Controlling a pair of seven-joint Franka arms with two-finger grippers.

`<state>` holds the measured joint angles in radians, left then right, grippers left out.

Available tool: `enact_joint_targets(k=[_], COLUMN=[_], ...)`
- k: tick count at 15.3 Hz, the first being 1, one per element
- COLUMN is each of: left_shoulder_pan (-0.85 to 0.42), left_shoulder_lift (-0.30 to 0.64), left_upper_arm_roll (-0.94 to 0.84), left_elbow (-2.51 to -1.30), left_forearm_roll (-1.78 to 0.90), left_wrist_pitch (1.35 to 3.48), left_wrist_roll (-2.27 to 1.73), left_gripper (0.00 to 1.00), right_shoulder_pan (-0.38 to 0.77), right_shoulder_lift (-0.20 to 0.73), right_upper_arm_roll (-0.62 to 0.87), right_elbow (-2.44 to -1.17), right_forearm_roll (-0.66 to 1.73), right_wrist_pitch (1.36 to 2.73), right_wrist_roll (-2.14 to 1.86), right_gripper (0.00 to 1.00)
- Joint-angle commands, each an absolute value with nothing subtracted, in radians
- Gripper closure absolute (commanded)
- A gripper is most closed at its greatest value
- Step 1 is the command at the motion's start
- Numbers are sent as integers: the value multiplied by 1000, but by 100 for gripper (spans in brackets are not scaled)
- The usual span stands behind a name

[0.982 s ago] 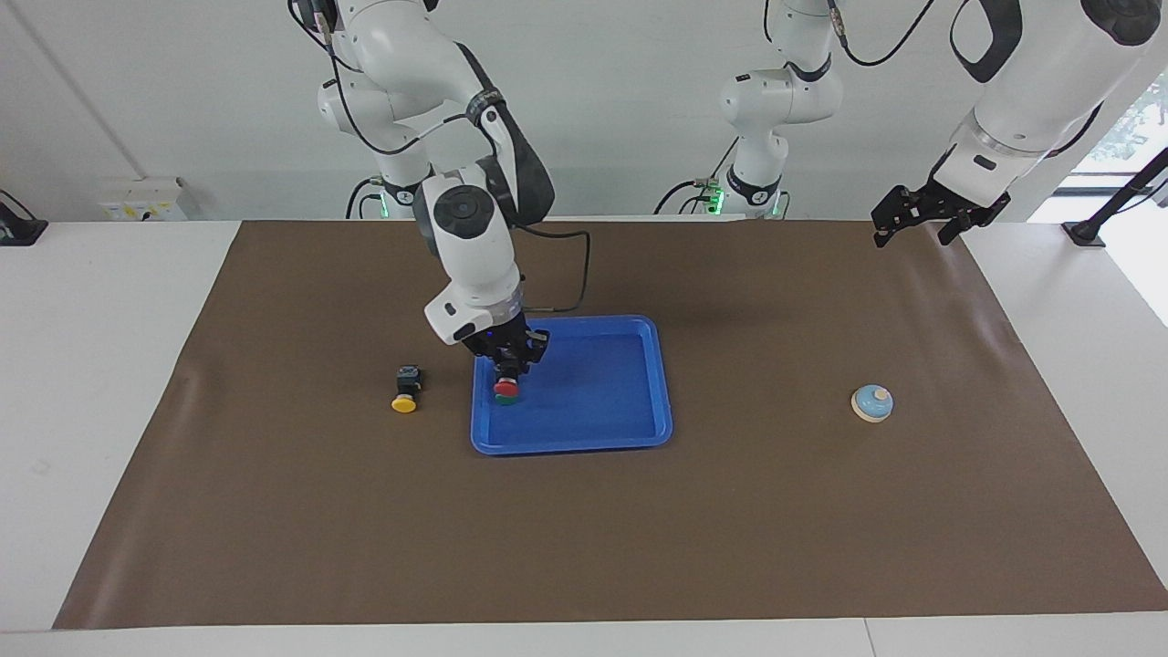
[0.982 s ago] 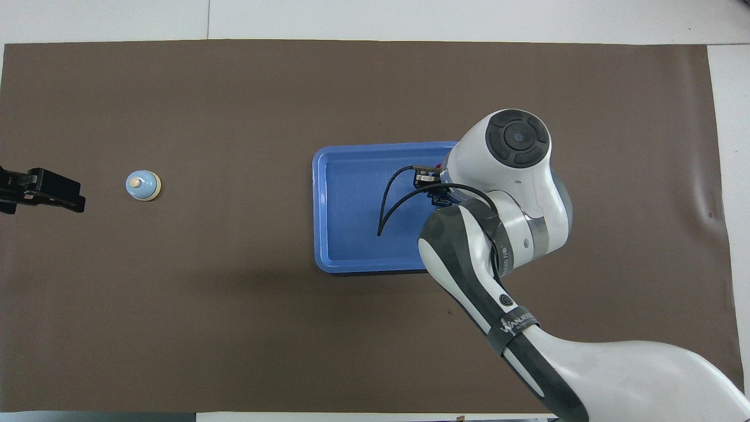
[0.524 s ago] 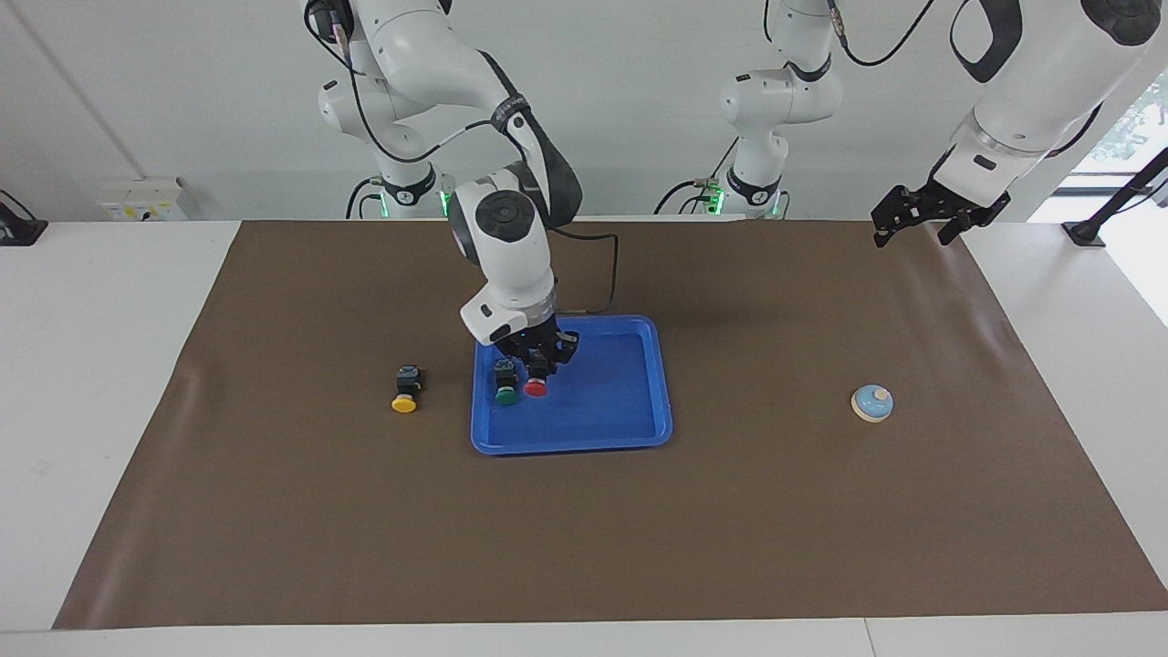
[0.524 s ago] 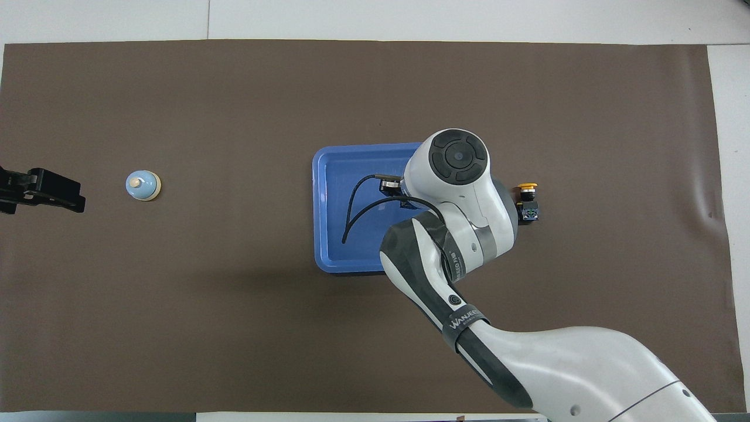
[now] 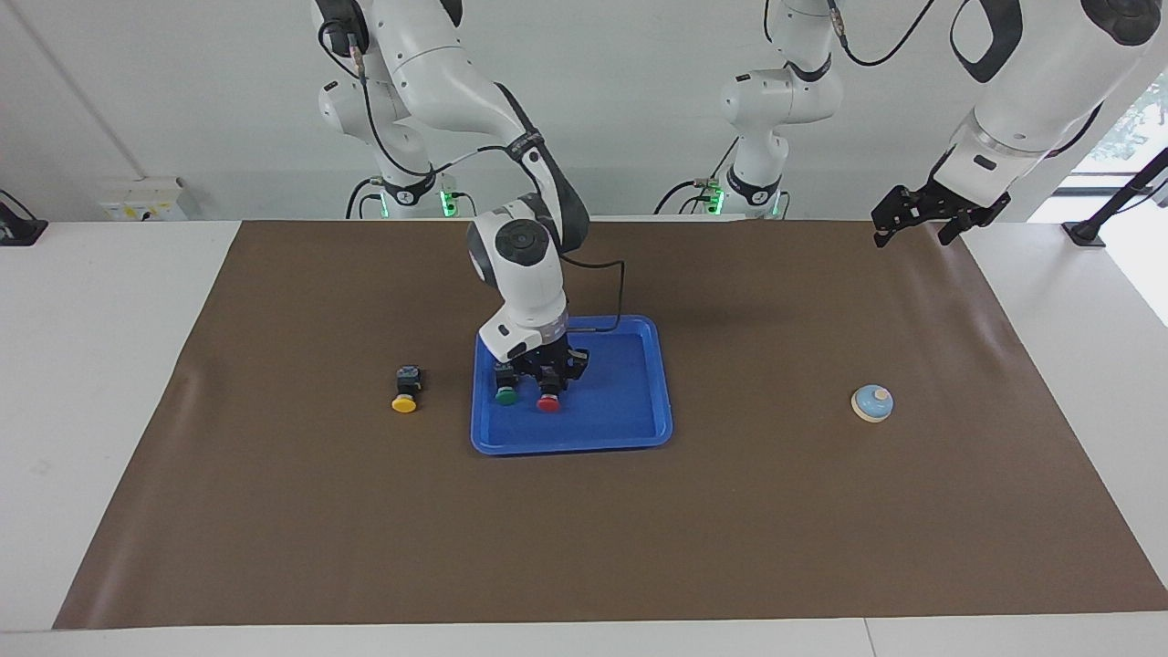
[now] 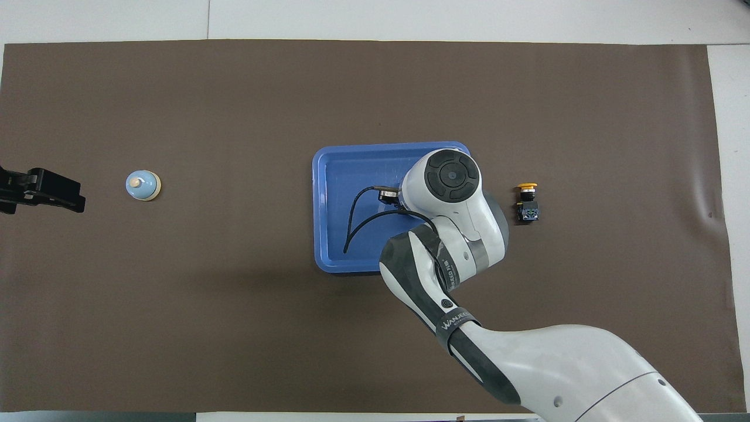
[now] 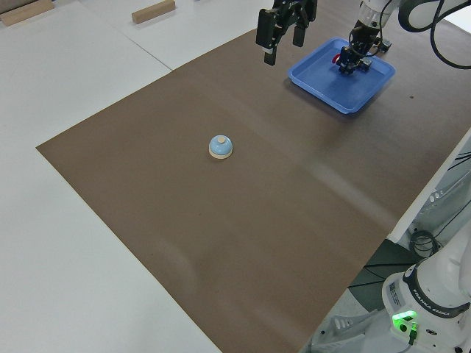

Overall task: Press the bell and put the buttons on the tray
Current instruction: 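Carry the red button into the tray beside the green one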

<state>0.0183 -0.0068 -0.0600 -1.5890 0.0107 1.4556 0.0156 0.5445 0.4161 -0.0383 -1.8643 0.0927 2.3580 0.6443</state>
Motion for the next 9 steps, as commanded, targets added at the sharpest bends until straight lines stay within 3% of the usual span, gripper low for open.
enact_joint_targets(k=[1, 2, 6, 9], left_shoulder_pan=[18, 18, 18, 18], left_shoulder_lift=[-20, -20, -20, -20], left_upper_arm_roll=[-55, -55, -55, -55], left_elbow=[-1595, -1595, -1595, -1595], left_forearm_roll=[-2, -2, -2, -2], left_wrist_pitch=[1453, 1453, 1453, 1453], left_wrist_roll=[11, 11, 11, 11], left_gripper=[0, 0, 0, 0], right_shoulder_pan=[546, 548, 526, 447], right_shoulder_lift=[391, 388, 387, 348], right_upper_arm_roll=[-40, -38, -47, -49], right_elbow=[-1925, -1933, -1838, -1822], right_forearm_roll=[81, 81, 81, 80], right_wrist_pitch=[2414, 2424, 2268, 2195], right_wrist_roll=[664, 663, 652, 541], right_gripper=[26, 0, 0, 0])
